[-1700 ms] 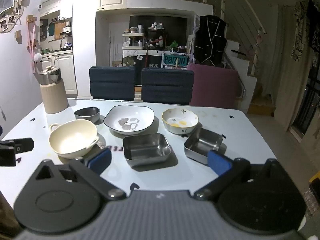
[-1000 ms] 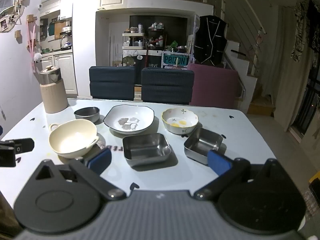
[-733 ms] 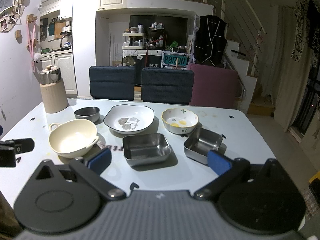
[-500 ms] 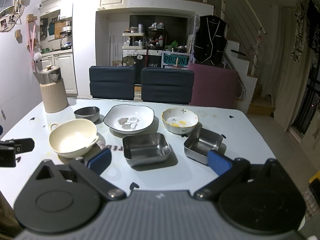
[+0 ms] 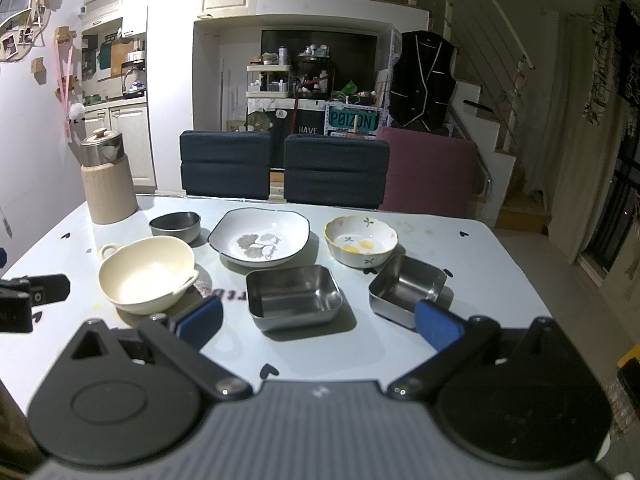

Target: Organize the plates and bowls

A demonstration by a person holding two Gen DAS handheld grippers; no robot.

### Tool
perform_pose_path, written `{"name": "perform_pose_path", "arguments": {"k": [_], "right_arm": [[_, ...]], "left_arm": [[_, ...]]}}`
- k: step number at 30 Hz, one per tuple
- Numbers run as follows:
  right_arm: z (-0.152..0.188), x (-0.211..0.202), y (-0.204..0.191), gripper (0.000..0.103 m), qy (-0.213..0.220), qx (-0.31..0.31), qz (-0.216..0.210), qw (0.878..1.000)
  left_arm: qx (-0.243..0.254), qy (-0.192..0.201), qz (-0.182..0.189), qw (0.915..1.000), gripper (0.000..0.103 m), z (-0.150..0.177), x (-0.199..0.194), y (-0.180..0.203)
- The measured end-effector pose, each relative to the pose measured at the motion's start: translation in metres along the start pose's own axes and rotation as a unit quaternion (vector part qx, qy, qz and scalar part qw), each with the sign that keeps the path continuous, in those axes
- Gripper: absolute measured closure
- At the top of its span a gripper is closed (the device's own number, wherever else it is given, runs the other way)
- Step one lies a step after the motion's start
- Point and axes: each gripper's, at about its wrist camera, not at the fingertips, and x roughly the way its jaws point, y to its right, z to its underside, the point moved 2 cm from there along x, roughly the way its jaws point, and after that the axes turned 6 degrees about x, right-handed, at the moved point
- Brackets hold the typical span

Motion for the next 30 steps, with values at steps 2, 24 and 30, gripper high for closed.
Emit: {"name": "perform_pose_path", "arguments": {"k": [2,24,30], "right_arm": [[0.0,-0.0001,-0.0001,0.0,0.0,0.0,0.0,1.0],[0.0027,-0.0008,-0.0001,0.0,-0.001,-0.003,0.001,1.0],[0.0028,-0.0008,-0.0002,0.0,-0.002,-0.003,0.001,1.0]], "left_arm": [[0.0,0.0,0.0,1.0,0.0,0.0,0.0,0.0],[0.0,0.0,0.0,1.0,0.0,0.0,0.0,0.0001],[0.0,0.0,0.0,1.0,0.0,0.0,0.0001,0.0001]]}}
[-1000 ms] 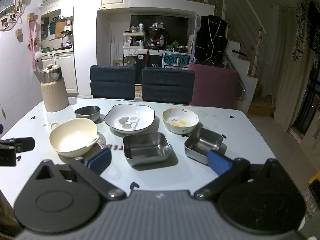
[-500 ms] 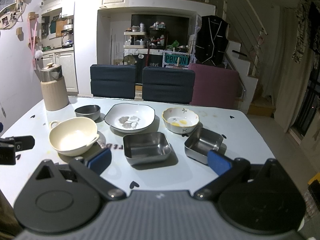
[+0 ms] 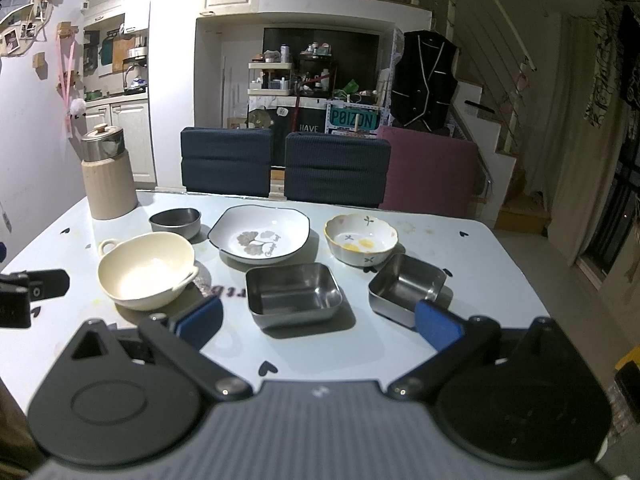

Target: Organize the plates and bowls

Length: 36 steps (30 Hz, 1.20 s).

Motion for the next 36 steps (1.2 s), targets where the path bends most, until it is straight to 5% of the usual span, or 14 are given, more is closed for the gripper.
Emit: {"name": "perform_pose_path", "arguments": {"k": [28,36], "right_arm": [[-0.018,0.006,0.003,0.0,-0.014,-0.013,0.003,1.0],[-0.037,0.016,0.0,0.0,0.031,-0.026,-0.003,0.999]], "left_arm": [[-0.001,0.007,-0.009,0.9999,0.0,-0.015,-0.003,-0.004],[-0.006,0.028,-0.015,0.9995,0.0,-0.039,0.01,-0.008]]}}
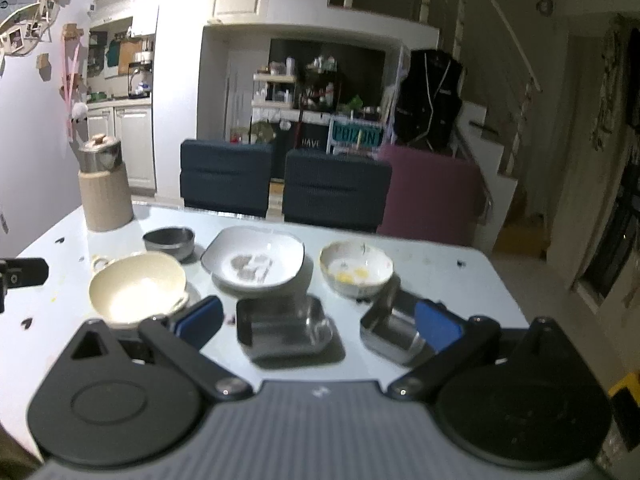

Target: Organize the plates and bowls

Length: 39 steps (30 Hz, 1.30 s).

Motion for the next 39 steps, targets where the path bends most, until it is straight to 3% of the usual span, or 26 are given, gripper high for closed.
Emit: {"name": "perform_pose_path", "arguments": {"k": [7,13,25,29,35,39], "right_arm": [[-0.017,0.022,0.004,0.0,0.026,0.007,-0.017,0.999],[-0.023,0.044,0.006,0.0,0.039,0.018,-0.031,0.999],[-0.029,0.105,0.017,0.0,0.031,0.028,-0.029,0.999],[-0.032,0.122,0.024,0.0,0.036,0.025,-0.022,0.999],[-0.035,0.159,0.033,0.0,0.014,0.059,-0.03,0.998],[-0.037,0.192,0.039,0.0,-0.005,0.102,-0.048,0.994]], "left_arm": [[0.01,0.019,-0.004,0.9998,0.0,-0.019,0.031,0.006],[-0.009,-0.011,0.026,0.9996,0.0,-0.023,0.063,0.012],[-0.036,-0.02,0.042,0.9983,0.0,-0.047,0.137,0.03],[-0.07,-0.022,0.054,0.9958,0.0,-0.053,0.166,0.031],[-0.085,-0.033,0.051,0.9945,0.0,-0.06,0.215,0.03],[-0.077,-0.046,0.071,0.9934,0.0,-0.063,0.246,0.027]]}}
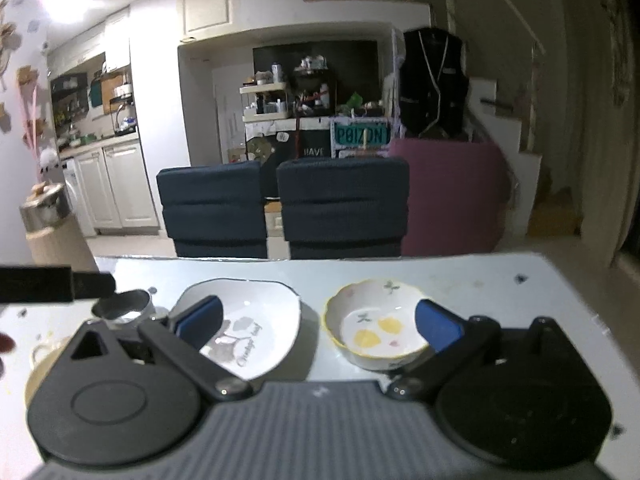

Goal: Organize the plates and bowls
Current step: 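Move both grippers to the white ginkgo plate and close on its rim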

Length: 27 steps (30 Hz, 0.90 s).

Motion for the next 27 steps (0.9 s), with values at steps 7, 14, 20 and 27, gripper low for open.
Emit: {"name": "perform_pose_path", "arguments": {"k": [7,14,20,27], "right_arm": [[-0.003,0.06,0.001,0.0,-0.015,0.033,-0.002,0.999],[0.008,0.104,0.007,0.0,-0.066,0.107,-0.021,0.992],[0.018,0.123,0.016,0.03,-0.124,0.145,-0.058,0.98],[0.031,0.13,0.016,0.05,-0.162,0.186,-0.048,0.968]], "left_arm": [[-0.018,0.004,0.03,0.9994,0.0,-0.001,0.047,-0.017],[-0.025,-0.011,0.039,0.9988,0.0,0.004,0.083,-0.039],[-0.11,-0.04,0.094,0.9886,0.001,0.013,0.104,-0.069],[-0.112,-0.058,0.107,0.9862,0.025,0.015,0.114,-0.072]]}}
